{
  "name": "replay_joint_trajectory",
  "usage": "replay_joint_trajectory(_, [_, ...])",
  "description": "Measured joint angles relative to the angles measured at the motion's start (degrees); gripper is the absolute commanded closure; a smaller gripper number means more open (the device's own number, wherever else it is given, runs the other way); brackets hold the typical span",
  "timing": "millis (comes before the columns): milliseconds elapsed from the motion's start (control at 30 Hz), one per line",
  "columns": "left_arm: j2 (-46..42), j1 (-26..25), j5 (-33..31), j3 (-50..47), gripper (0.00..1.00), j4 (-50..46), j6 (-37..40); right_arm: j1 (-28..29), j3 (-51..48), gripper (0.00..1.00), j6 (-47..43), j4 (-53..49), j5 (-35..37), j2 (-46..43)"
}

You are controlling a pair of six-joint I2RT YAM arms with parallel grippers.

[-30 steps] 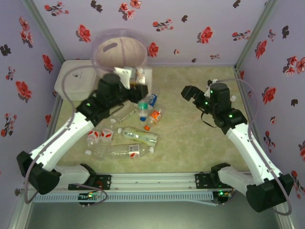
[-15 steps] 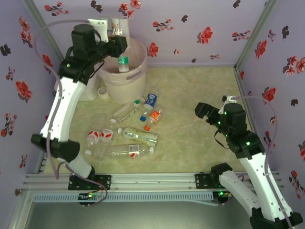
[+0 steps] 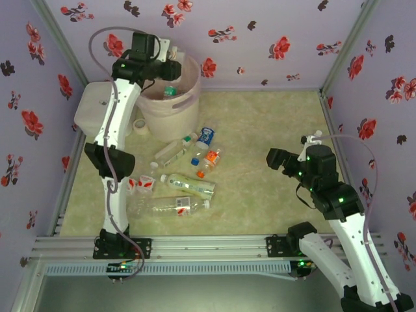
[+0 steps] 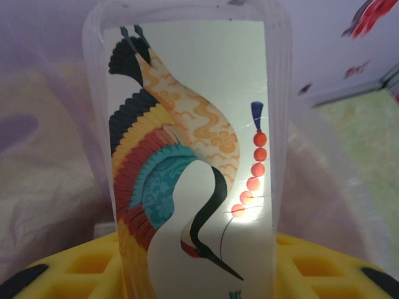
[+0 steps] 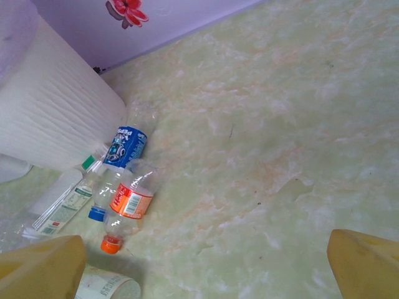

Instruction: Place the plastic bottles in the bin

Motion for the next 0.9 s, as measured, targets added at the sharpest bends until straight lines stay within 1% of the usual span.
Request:
replay_joint_trajectory(67, [1.3,0.3,0.3,-0.7,1.0,-0.9,0.3,0.0,0.0,0.0,-0.2,0.0,-0.2,-0.1])
replay_joint_trajectory(167, [2.1,0.5,0.8,-4.5,1.0,-1.0,0.4,0.0,0.0,0.0,-0.3,-0.1,-0.4,-0.2])
replay_joint_trajectory(200, [2.3,0.5,1.2,-6.1,0.9,-1.0,0.4,0.0,0.0,0.0,-0.3,-0.1,-0.4,-0.2])
replay_joint_trajectory(233, [2.6,0.5,1.4,-7.1,0.72,-1.0,0.4,0.0,0.0,0.0,-0.3,-0.1,-0.4,-0.2])
replay_joint_trajectory(267, [2.8,0.5,1.6,-7.9,0.56,-0.9,0.4,0.0,0.0,0.0,-0.3,-0.1,-0.4,-0.2])
replay_joint_trajectory(300, [3.1,0.5,1.6,-8.6,0.41,-0.6,0.7,0.0,0.0,0.0,-0.3,-0.1,-0.4,-0.2])
replay_joint_trajectory(333, [3.3,0.5,1.7,-9.0,0.3,-0.6,1.0,0.0,0.0,0.0,-0.3,-0.2,-0.4,-0.2])
replay_joint_trajectory(367, [3.4,0.5,1.9,-9.1,0.2,-0.7,1.2,0.0,-0.1,0.0,-0.3,-0.2,-0.4,-0.2])
replay_joint_trajectory(467, [3.3,0.5,2.4,-9.0,0.01,-0.8,1.6,0.0,-0.4,0.0,-0.3,-0.5,-0.4,-0.2])
replay_joint_trajectory(733, [2.4,0.5,2.1,-6.8,0.0,-3.1,2.7,0.0,-1.4,0.0,-1.0,-0.6,-1.4,0.1])
replay_joint_trajectory(800, [0.5,0.5,2.1,-5.9,0.0,-4.4,3.5,0.0,-2.6,0.0,-1.8,2.1,-4.2,0.0])
replay_joint_trajectory(900, [-5.7,0.5,1.2,-6.1,0.0,-6.0,4.9,0.1,-6.1,0.0,-2.4,8.9,-10.3,0.0])
